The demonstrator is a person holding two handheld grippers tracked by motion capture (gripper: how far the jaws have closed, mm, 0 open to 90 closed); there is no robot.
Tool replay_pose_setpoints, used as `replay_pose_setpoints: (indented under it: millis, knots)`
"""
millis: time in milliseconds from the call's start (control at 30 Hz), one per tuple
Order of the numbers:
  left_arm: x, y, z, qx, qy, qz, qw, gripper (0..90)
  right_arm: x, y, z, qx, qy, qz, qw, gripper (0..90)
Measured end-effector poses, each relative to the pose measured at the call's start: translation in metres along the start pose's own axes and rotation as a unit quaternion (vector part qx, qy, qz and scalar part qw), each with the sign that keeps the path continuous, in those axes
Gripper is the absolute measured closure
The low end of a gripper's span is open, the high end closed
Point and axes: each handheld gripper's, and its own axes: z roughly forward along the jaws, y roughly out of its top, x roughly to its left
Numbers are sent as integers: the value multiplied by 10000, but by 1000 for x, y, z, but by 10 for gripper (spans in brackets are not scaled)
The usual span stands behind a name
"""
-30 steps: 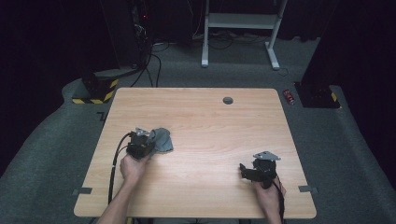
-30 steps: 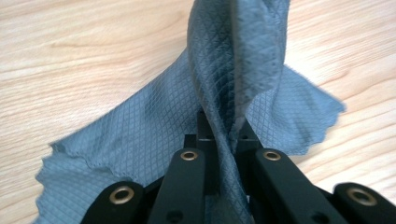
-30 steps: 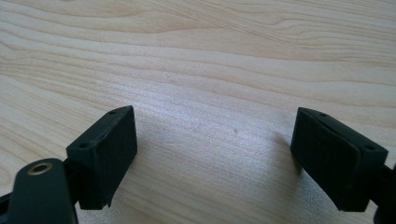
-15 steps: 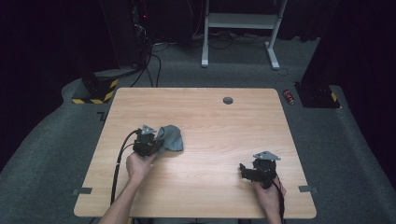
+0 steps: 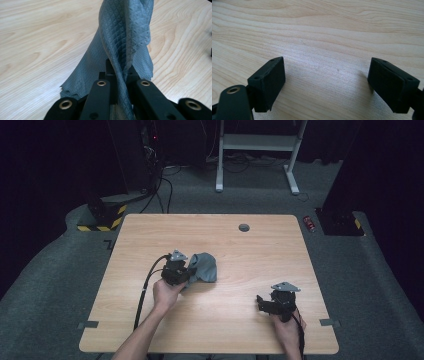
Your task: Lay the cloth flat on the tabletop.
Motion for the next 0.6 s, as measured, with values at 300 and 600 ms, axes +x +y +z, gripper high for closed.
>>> replay_pose_setpoints:
  millis: [300, 600]
  knots:
    - [-21, 17, 20, -47, -269, 148, 9995, 862, 0, 0, 0, -2, 1, -10, 10000, 141]
    - [-23, 14, 40, 82, -373, 30, 9993, 860, 0, 0, 0, 4, 0, -10, 10000, 142]
